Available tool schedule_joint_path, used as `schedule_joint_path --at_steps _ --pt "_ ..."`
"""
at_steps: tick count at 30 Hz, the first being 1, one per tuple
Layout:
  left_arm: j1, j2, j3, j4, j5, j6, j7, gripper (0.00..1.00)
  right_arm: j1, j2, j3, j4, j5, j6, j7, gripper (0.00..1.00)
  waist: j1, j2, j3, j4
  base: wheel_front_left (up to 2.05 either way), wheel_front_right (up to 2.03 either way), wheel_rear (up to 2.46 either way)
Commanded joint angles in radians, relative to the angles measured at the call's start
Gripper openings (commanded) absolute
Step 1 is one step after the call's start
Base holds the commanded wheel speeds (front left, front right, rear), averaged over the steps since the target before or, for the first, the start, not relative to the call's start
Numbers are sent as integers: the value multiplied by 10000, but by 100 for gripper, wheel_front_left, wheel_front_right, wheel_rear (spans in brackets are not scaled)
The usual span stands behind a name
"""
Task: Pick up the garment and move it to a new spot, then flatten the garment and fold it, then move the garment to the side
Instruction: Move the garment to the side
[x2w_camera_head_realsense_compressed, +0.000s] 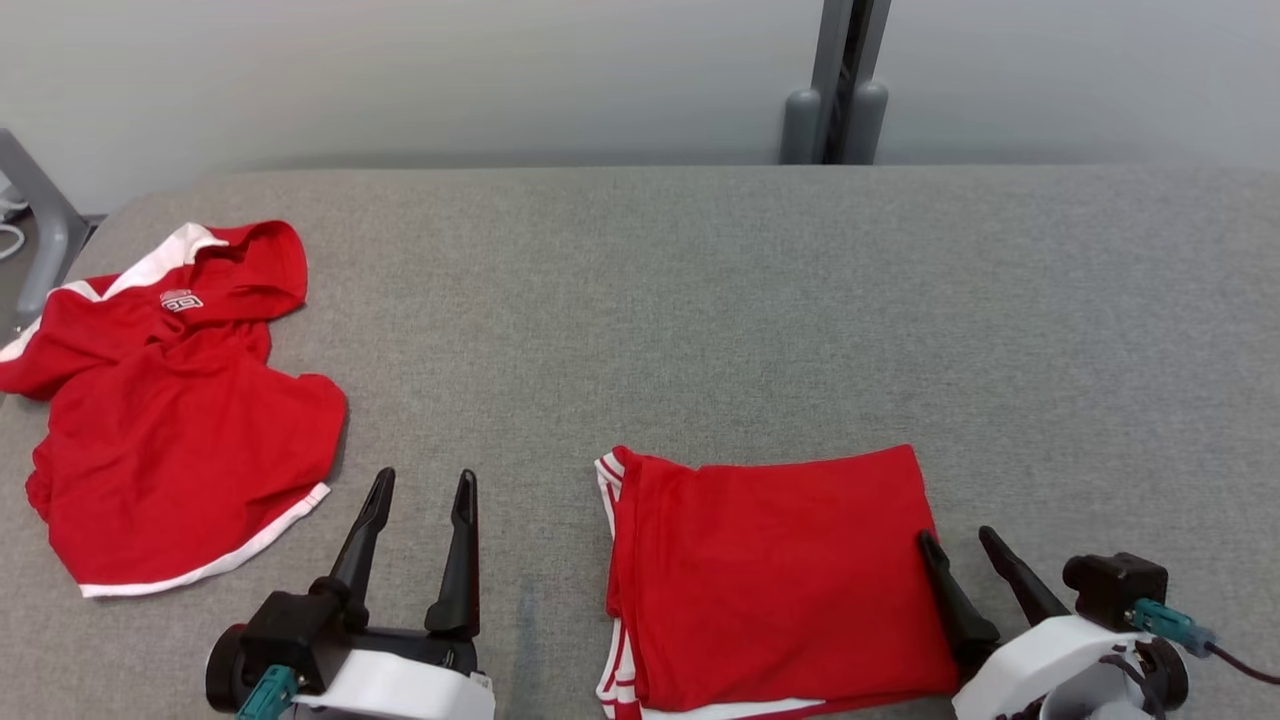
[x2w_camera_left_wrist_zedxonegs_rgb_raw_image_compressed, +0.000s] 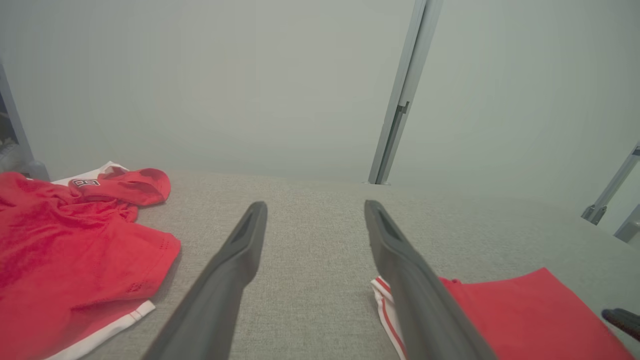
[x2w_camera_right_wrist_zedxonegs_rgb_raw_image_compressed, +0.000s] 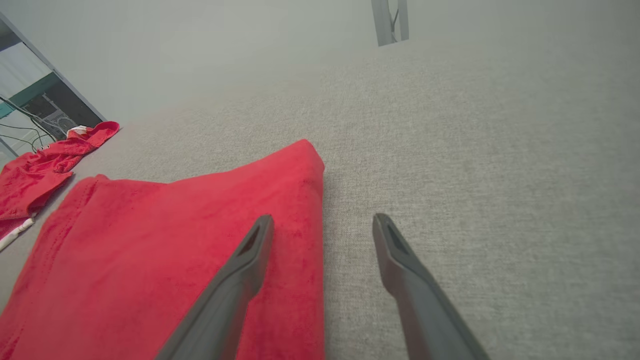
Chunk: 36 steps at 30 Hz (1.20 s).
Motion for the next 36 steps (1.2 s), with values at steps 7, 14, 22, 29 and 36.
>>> schedule_joint_path --at_steps 7,14,22,29,36 --pt "-316 37 -102 71 25 -56 -40 100 -581 -408 879 619 776 0 255 100 0 -1 354 274 0 0 0" --pt "-389 36 -180 119 -47 7 -40 100 -791 -600 1737 881 1549 0 594 0 0 -1 368 378 0 0 0" --pt "-321 36 -142 96 -66 37 -40 100 -1189 -1004 2390 957 1647 0 204 0 0 -1 277 264 0 0 0" --pt "-555 36 -236 -87 18 -105 -41 100 -1875 -1631 2811 998 1293 -1 164 0 0 -1 676 -116 0 0 0" --pt "-1223 34 -567 -245 -447 -365 -39 100 -2835 -2756 3297 840 812 -3 488 0 0 -1 1451 -697 0 0 0"
